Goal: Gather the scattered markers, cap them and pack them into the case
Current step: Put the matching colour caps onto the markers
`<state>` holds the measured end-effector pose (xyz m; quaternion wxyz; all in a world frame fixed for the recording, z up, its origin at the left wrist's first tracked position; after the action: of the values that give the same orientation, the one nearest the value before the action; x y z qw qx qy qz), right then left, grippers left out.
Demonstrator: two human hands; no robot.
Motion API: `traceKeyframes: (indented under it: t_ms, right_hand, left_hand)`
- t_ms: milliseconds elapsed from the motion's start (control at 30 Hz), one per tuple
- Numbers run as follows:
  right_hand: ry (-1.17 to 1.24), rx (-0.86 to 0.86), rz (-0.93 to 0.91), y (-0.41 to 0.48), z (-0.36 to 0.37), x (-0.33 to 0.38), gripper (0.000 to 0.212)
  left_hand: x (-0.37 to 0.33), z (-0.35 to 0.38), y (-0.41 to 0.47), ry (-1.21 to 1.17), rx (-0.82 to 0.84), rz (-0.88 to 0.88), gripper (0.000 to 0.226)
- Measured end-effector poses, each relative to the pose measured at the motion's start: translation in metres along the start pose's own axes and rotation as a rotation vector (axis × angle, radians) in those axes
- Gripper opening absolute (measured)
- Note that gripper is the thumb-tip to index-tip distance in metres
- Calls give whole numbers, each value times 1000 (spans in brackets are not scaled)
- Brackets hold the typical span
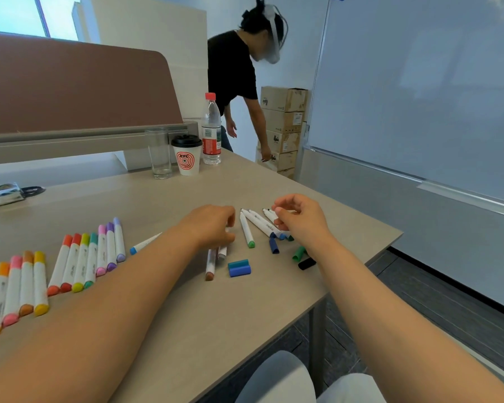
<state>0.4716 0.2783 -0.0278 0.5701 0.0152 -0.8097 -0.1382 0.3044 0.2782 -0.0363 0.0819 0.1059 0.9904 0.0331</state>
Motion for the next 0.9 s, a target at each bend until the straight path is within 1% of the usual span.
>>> traceKeyframes:
  t_ms: [67,133,200,267,333,367,467,500,567,633,667,733,800,900]
  right_hand:
    - [-2,4,0,-1,-1,0,9]
    - [-14,13,-7,-1,0,0,8]
    - [-30,26,-12,-1,1,0,7]
    - [-58,38,-15,-1,0,-2,7]
    - [-107,31,-22,-1,-3,-4,8]
    - [-145,14,-28,0,-6,-6,8]
    - [-306,-59,-44,2,-22,-7,8]
    - [-368,-53,-37,2,-25,-8,7]
    - [-541,43,3,-1,-22,-11,10]
    - [-720,166,50,-7,-16,-16,18]
    - [-770,208,62,-9,-13,-18,22]
    - [-799,246,70,-13,-8,-21,26]
    - [-819,250,61,-15,-5,-21,29]
    - [-851,238,44,-14,-1,-20,28]
  left_hand:
    - [5,4,1,97,4,-30,17]
    - [7,6,2,149,7,-42,21]
    - [3,3,3,164,-41,-21,29]
    - [-10,2,4,133,-95,79,33]
    - [-26,12,3,123,-63,211,39]
    - [-29,17,2,121,-32,235,39]
    - [-26,21,3,86,-3,187,38]
    - [-25,19,4,85,-10,161,39]
    - [-22,15,4,83,-34,115,43]
    - [-19,10,5,80,-70,81,43]
    - [-18,9,4,86,-84,68,42]
    - [-15,8,5,117,-90,52,37]
    - [-13,8,4,137,-89,45,31]
    - [-10,6,4,91,-100,24,19]
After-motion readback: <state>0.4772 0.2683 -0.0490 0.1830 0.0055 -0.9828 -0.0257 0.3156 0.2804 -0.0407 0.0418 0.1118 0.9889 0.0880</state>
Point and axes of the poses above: each hand's wrist, its own y-axis towards the middle knuckle, its own z-axis out of the palm, x = y × z, the point moved 10 cm from there along y, towards the middle knuckle, and after that the axes turned 3 degrees about -x, right-handed, at the moved point
